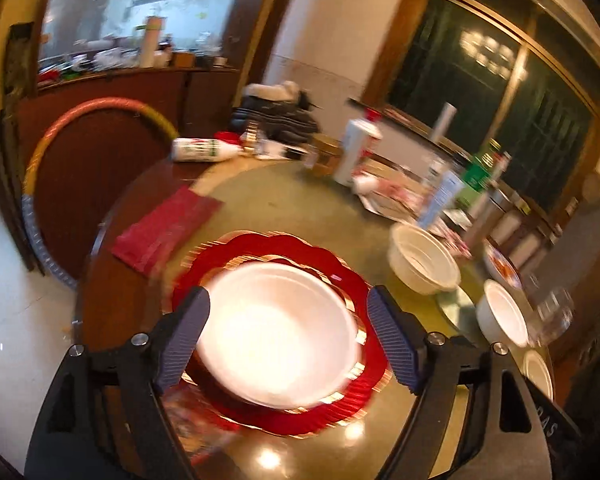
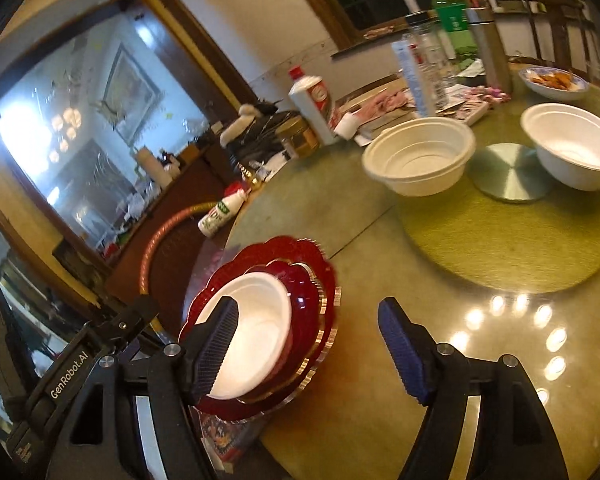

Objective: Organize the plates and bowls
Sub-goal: 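Open both grippers and withdraw from the white foam bowl, then reach both grippers to a ribbed cream plastic bowl and grasp its rim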

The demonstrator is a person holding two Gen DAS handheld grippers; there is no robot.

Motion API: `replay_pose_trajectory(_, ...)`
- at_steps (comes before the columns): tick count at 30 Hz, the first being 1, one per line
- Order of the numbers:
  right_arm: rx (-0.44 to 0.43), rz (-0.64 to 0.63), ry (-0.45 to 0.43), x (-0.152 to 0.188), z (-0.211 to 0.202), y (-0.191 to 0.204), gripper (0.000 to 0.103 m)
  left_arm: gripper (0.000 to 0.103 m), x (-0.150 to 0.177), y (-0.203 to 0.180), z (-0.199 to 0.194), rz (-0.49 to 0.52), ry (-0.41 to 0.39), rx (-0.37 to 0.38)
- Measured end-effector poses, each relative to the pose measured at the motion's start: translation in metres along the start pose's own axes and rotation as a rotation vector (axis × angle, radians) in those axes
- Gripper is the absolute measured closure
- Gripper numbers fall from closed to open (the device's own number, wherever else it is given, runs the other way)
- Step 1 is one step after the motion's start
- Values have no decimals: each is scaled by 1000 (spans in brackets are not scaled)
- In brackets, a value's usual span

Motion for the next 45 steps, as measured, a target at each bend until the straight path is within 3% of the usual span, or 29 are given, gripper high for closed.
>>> replay_pose_trajectory(14,78,216,-93,-19,-73,-126,28,22,57,-116,40,200,241,179)
replay_pose_trajectory(21,195,308,-219,-34,-142,-199,28,22,90,-205,48,322,334,308)
replay_pose_trajectory(28,312,438,-236,-28,-174,-277,27,22,117,-275,54,369,405,379)
replay_pose_trajectory(37,385,588,-207,-19,-180,-352,30,22,152,-337,83,396,449,377)
replay_pose_trajectory(45,392,662,-143,-17,-158,-381,60,22,173,-358,109,434,473,313)
Point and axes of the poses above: each gripper's, at about its wrist camera, not at the fingertips, and z roughly the way its jaws point, y to its left, x to its underside, the point moved 6 cm from there along z, roughly the way its jaws point, and after that the axes turned 4 degrees about x, right-handed, at the moved point
